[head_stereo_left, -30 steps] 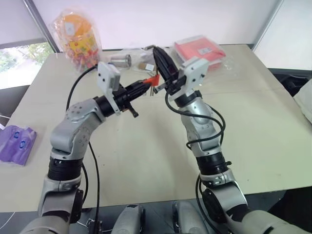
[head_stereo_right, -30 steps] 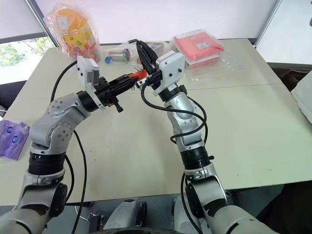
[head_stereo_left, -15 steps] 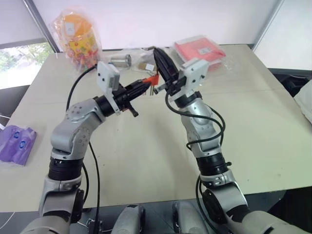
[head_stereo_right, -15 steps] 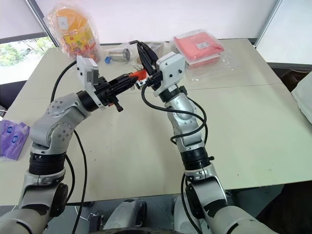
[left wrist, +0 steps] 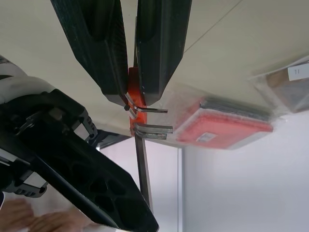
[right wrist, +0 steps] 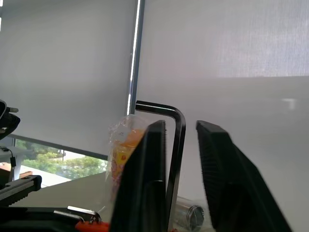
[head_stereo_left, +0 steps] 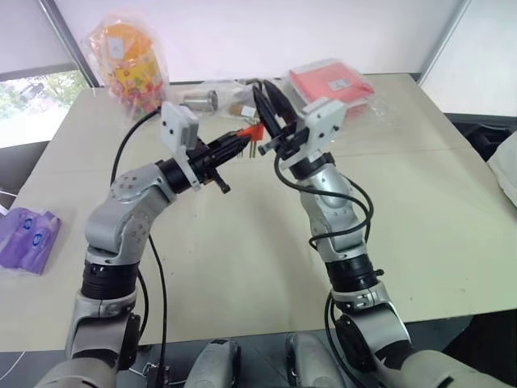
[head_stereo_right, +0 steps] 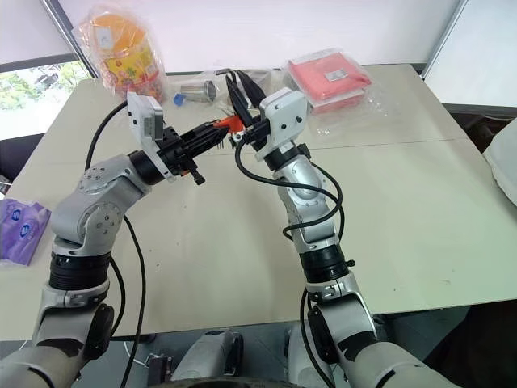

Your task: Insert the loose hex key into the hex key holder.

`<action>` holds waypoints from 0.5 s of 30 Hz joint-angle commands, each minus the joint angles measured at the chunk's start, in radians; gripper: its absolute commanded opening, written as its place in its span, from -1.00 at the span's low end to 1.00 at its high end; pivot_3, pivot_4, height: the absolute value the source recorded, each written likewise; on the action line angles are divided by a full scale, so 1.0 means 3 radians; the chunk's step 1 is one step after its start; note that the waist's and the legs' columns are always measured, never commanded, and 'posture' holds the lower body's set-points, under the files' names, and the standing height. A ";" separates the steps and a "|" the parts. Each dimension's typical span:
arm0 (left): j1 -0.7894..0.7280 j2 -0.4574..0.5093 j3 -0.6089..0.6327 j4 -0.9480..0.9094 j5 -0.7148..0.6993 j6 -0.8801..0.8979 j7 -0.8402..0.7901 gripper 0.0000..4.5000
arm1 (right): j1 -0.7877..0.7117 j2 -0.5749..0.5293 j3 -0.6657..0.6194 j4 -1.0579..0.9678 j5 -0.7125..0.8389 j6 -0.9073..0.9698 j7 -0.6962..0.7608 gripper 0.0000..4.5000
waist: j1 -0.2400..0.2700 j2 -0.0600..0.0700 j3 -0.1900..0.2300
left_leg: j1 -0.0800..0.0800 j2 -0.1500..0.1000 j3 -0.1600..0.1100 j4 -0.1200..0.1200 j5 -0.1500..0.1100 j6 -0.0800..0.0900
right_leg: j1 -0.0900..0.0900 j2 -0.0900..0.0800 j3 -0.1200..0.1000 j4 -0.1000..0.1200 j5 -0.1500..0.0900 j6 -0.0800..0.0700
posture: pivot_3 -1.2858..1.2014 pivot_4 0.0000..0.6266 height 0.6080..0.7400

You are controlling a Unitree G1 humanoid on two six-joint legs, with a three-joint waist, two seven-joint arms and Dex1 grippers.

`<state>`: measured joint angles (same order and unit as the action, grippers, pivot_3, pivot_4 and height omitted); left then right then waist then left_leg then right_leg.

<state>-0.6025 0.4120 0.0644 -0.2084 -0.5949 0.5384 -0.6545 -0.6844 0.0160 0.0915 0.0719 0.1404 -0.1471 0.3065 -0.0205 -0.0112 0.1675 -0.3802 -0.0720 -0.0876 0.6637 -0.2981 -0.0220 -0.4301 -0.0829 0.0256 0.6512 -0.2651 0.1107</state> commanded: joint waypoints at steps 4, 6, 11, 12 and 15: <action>-0.0074 -0.0004 0.0078 -0.0092 -0.0053 -0.0048 0.0013 -1.00 | 0.0158 -0.0118 -0.0030 -0.0330 -0.0009 0.0028 0.0012 0.56 | 0.0001 0.0000 0.0000 | 0.0000 0.0000 0.0000 0.0000 0.0000 0.0000 | 0.0000 0.0000 0.0000 0.0000 0.0000 0.0000 | 0.03 -0.52 1.00; -0.0068 -0.0021 0.0072 -0.0090 -0.0062 -0.0041 0.0024 -1.00 | 0.0306 -0.0226 -0.0061 -0.0486 0.0009 0.0095 0.0040 0.56 | 0.0011 0.0000 0.0000 | 0.0000 0.0000 0.0000 0.0000 0.0000 0.0000 | 0.0000 0.0000 0.0000 -0.0001 0.0000 0.0000 | 0.03 -0.52 1.00; -0.0048 -0.0067 0.0062 -0.0044 -0.0102 0.0010 0.0026 -1.00 | 0.0760 -0.0661 -0.0222 -0.1216 0.0233 0.0572 0.0200 0.56 | 0.0025 0.0000 0.0000 | -0.0002 -0.0001 0.0000 0.0001 0.0000 0.0000 | 0.0002 -0.0001 0.0000 -0.0003 0.0000 0.0000 | 0.03 -0.52 1.00; -0.0050 -0.0089 0.0070 -0.0017 -0.0133 0.0048 0.0031 -1.00 | 0.0846 -0.0771 -0.0277 -0.1351 0.0304 0.0697 0.0239 0.56 | 0.0024 0.0000 0.0000 | -0.0002 -0.0001 0.0000 0.0001 0.0000 0.0000 | 0.0002 -0.0001 0.0000 -0.0004 0.0000 0.0000 | 0.03 -0.52 1.00; -0.0046 -0.0159 0.0067 0.0076 -0.0240 0.0183 0.0032 -1.00 | 0.1049 -0.1078 -0.0443 -0.1609 0.0467 0.0969 0.0381 0.56 | 0.0017 0.0000 0.0000 | -0.0001 0.0001 0.0000 0.0001 -0.0001 0.0001 | 0.0002 0.0002 0.0000 -0.0004 0.0000 0.0000 | 0.03 -0.52 1.00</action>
<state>-0.6046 0.3703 0.0644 -0.1833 -0.6310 0.5769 -0.6466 -0.3785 -0.2802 -0.0073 -0.3388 0.2409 0.1118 0.3946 -0.0154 -0.0111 0.1675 -0.3804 -0.0718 -0.0874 0.6637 -0.2982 -0.0216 -0.4294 -0.0825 0.0258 0.6501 -0.2651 0.1107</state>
